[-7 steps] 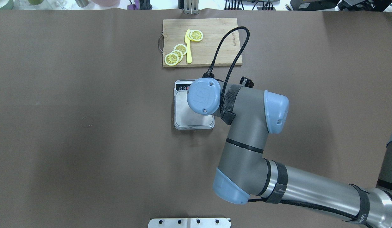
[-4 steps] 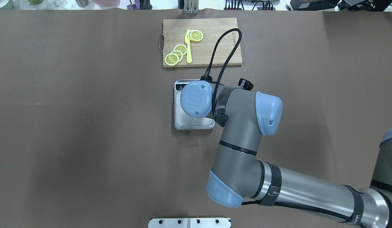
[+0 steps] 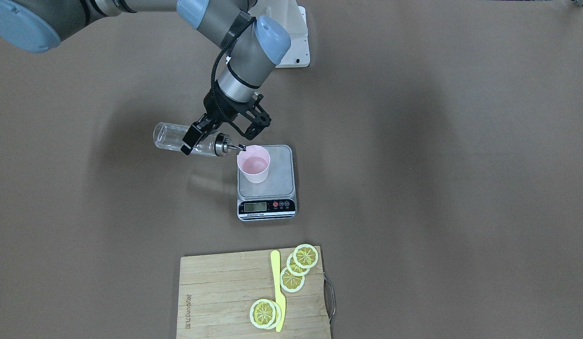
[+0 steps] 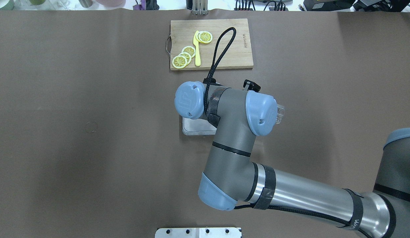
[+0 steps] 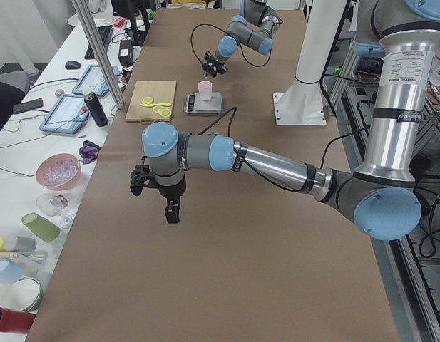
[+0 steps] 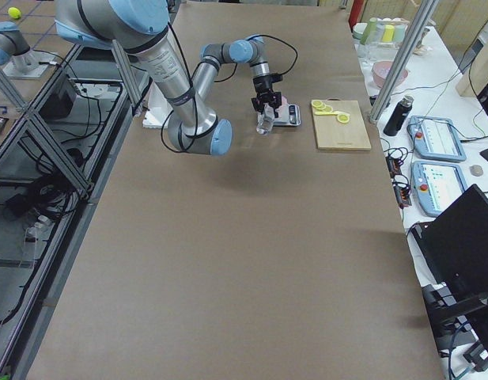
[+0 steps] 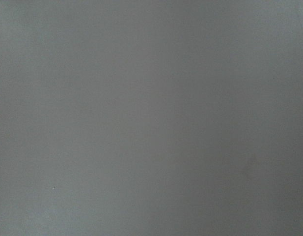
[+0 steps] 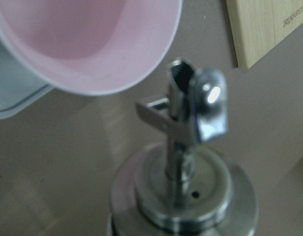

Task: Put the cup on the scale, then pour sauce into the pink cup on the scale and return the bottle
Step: 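Tilt the bottle spout into the pink cup with the right gripper to pour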

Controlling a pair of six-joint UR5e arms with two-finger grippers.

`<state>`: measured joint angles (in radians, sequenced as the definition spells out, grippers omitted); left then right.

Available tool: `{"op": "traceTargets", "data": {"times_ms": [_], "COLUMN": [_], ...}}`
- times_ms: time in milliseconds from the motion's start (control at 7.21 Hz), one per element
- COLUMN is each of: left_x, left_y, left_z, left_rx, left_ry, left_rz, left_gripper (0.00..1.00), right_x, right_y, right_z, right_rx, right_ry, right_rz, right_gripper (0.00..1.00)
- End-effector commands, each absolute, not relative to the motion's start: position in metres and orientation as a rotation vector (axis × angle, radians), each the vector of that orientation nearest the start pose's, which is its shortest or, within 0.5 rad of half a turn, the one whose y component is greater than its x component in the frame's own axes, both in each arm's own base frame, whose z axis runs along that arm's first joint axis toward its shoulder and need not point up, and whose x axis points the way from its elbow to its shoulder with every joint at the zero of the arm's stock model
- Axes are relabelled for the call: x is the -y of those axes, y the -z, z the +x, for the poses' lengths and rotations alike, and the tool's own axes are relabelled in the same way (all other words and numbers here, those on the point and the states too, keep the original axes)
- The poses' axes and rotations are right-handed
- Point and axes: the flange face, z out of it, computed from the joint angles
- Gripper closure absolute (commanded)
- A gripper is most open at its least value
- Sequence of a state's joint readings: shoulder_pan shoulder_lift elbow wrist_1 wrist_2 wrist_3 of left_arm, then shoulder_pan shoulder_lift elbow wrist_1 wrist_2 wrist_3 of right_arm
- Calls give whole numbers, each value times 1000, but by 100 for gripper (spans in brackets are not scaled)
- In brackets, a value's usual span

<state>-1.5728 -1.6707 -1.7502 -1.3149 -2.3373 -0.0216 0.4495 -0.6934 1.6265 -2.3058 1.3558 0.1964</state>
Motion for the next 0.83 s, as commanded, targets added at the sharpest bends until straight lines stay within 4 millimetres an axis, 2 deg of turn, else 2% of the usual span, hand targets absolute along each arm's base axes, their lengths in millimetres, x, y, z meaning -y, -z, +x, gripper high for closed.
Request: {"op": "traceTargets", "data": {"times_ms": [0,139,693], "left_x": [524,527,527], "left_y": [-561,-571,-571], "left_z": [-66,-65,-67], "left_rx": [-759,-764,-766], "left_ry": [-14,-45,-42], "left_rz": [3,-4,-5], "left_gripper": [2,2,2], "right_x": [432,432,428], "right_y": [-196,-198,-197], "right_z": [-539,-537,-537], "right_rx": [-93,-114,-142], "right_ry": [905,907,917], "right_rz": [250,234,215], "right_gripper": [64,64,64]}}
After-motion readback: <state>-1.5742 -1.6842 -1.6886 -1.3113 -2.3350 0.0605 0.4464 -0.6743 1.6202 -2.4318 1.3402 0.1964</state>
